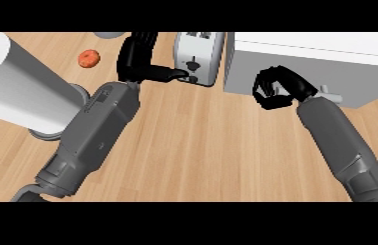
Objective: Pick up the cup, place it into the drawer and close the drawer
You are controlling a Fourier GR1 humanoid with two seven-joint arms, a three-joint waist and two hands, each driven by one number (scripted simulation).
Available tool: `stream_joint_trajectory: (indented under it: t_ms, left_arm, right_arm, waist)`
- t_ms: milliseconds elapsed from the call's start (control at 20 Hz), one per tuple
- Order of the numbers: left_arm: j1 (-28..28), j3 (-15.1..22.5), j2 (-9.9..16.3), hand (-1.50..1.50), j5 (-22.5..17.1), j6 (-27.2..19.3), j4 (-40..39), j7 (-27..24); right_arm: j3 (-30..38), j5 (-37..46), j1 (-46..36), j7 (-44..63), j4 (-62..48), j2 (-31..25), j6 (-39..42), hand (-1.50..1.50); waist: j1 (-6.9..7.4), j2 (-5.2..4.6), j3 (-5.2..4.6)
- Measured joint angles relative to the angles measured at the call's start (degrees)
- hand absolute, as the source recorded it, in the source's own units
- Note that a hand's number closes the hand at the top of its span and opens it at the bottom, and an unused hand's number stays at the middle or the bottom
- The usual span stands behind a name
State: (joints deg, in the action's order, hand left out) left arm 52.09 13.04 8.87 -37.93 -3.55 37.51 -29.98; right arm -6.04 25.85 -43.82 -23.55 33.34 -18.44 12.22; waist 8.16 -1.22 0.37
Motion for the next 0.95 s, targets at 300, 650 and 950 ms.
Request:
stream_joint_trajectory:
  t_ms: [300,650,950]
  left_arm:
    - [-1.5,0.3,1.4,-1.5,-0.2,1.8,2.0,1.1]
    - [-3.2,0.8,2.1,-1.5,-0.4,3.9,3.5,1.6]
    - [-3.9,0.9,2.2,-1.5,-0.8,5.0,4.5,1.9]
  right_arm:
    - [2.0,-3.3,0.1,-0.8,-0.3,-1.0,5.0,1.5]
    - [3.2,-6.5,1.0,-0.5,1.4,-2.8,11.3,1.5]
    - [3.9,-8.7,1.8,0.5,3.1,-3.9,15.3,1.5]
  waist:
    - [0.9,0.01,0.16]
    - [1.97,-0.4,0.39]
    - [2.66,-0.78,0.62]
